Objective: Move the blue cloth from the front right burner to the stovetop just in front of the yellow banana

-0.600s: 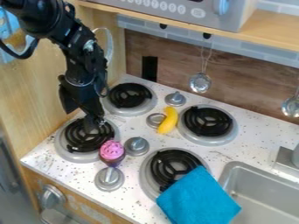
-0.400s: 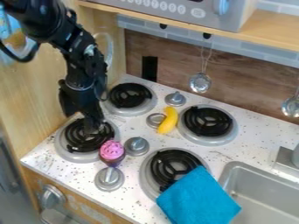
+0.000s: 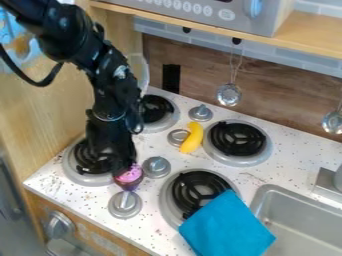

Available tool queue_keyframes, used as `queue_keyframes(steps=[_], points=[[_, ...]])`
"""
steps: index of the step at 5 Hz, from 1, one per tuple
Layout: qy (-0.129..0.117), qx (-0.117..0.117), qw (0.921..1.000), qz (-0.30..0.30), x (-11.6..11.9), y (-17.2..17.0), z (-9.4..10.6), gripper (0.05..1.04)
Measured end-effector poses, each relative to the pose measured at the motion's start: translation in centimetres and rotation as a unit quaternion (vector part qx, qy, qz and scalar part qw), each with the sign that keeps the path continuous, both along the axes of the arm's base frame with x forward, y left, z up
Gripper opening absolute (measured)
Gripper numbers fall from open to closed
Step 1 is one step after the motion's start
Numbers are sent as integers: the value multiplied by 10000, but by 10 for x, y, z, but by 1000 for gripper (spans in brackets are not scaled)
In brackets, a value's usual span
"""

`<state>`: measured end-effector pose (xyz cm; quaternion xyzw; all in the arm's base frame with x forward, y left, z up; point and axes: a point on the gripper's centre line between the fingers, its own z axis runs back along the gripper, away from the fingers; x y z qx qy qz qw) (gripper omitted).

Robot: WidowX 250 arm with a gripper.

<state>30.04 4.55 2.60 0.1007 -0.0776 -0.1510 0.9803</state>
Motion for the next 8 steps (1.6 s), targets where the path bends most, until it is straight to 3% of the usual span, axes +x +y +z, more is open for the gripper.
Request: queue_keyframes(steps=[1, 2, 4, 6, 7, 8], points=[[-12, -364, 9993, -35, -5, -13, 14, 1001], [165, -753, 9970, -60, -10, -40, 14, 1001], [491, -1245, 9910, -32, -7, -104, -10, 1001], [751, -1125, 9901, -383, -20, -161, -39, 1001], [666, -1160, 9900, -453, -22, -175, -39, 1001], [549, -965, 9923, -551, -27, -178, -49, 1001]])
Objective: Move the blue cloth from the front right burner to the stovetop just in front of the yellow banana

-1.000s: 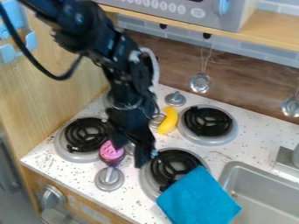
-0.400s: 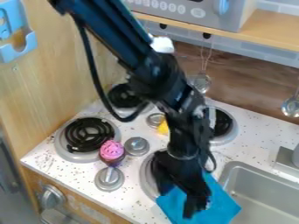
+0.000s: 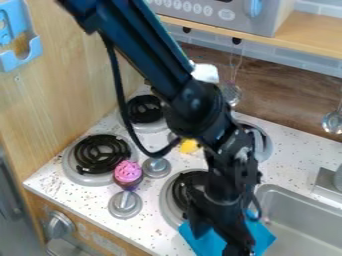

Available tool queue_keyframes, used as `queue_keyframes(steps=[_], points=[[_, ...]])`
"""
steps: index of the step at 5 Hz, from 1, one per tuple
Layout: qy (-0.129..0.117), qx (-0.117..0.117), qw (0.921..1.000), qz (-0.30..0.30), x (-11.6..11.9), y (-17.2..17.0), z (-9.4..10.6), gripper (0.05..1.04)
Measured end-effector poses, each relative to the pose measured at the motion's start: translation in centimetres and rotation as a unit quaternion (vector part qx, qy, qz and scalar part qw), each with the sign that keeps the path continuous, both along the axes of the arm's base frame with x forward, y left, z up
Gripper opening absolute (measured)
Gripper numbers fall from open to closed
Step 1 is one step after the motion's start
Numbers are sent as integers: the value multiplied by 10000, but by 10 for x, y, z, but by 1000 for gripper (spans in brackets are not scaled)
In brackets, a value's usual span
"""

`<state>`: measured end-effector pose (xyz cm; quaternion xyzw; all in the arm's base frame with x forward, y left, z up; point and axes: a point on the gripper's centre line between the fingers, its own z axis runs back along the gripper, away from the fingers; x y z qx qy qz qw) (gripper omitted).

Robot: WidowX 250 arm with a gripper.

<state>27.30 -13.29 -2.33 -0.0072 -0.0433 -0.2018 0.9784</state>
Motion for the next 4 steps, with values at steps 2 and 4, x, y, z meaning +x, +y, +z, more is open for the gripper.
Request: queue_keyframes(steps=[2, 4], points=[[23, 409, 9991, -104, -4, 13, -26, 1001], [66, 376, 9990, 237, 30, 25, -31, 1001]])
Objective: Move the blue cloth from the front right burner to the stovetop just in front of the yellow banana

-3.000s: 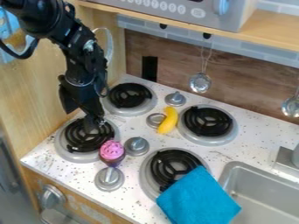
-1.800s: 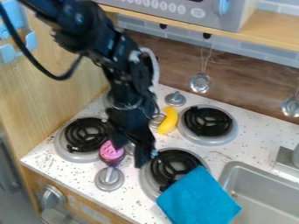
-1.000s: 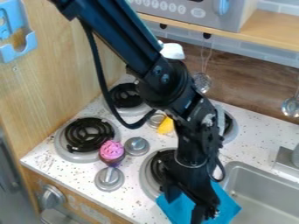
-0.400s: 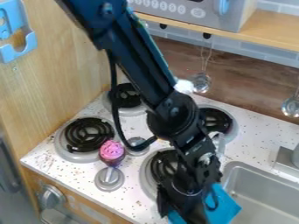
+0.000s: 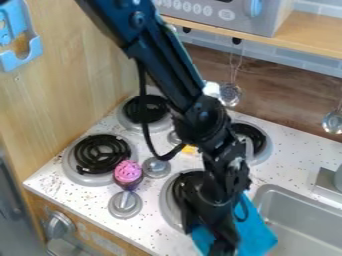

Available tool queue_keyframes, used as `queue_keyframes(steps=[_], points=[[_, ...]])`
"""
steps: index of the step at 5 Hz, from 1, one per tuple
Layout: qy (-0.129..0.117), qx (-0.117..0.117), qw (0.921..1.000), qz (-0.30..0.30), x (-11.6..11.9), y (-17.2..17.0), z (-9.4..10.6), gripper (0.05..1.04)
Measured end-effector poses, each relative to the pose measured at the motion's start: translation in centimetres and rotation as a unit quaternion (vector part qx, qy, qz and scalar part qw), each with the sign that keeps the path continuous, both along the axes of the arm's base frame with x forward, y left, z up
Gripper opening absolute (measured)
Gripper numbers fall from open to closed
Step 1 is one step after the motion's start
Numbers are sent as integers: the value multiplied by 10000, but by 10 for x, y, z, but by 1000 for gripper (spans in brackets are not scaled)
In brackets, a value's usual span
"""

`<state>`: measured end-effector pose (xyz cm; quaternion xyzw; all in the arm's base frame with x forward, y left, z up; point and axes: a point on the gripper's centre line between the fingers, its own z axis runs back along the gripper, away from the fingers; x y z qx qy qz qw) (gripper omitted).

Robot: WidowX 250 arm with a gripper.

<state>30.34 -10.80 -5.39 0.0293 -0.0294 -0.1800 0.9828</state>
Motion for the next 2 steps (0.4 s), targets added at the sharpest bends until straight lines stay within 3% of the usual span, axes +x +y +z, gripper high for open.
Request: queue_keyframes(steps=[1, 2], points=[[131, -3, 9998, 141, 10, -5, 0, 1001], [-49, -60, 9998, 196, 40, -7, 3, 1001]])
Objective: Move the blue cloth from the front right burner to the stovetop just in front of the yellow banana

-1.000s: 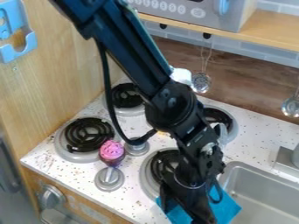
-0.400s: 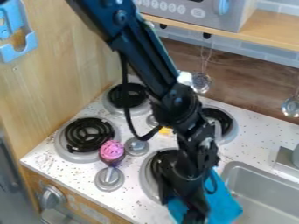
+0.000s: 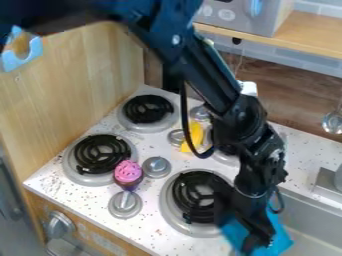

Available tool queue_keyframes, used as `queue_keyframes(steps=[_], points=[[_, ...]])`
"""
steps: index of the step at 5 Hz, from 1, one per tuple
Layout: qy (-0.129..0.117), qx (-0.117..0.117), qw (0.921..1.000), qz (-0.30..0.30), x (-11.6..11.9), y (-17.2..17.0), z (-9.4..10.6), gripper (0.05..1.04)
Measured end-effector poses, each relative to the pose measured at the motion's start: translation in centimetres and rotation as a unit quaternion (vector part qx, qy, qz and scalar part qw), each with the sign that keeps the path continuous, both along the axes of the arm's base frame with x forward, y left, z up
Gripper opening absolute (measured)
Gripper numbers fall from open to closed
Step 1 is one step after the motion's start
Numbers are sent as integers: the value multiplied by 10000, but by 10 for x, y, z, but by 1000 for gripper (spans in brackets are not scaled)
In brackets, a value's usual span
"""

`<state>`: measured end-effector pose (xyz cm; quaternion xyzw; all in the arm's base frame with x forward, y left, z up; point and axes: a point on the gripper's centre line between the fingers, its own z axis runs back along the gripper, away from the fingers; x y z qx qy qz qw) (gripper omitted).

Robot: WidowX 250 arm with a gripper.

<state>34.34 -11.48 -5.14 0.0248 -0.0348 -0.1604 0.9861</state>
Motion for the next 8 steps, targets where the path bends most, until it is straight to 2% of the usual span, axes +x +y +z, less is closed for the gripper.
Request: queue_keyframes(steps=[2, 4, 5, 6, 7, 8], points=[[-109, -30, 9997, 205, 26, 1, 0, 1001], [-324, 37, 9984, 468, 49, 16, 2, 1001], [-401, 111, 9947, 940, 66, 54, 6, 1001], [-464, 74, 9927, 1112, 79, 65, 11, 1001], [-543, 89, 9858, 1584, 100, 89, 7, 1001], [-562, 157, 9846, 1646, 102, 94, 7, 1001]])
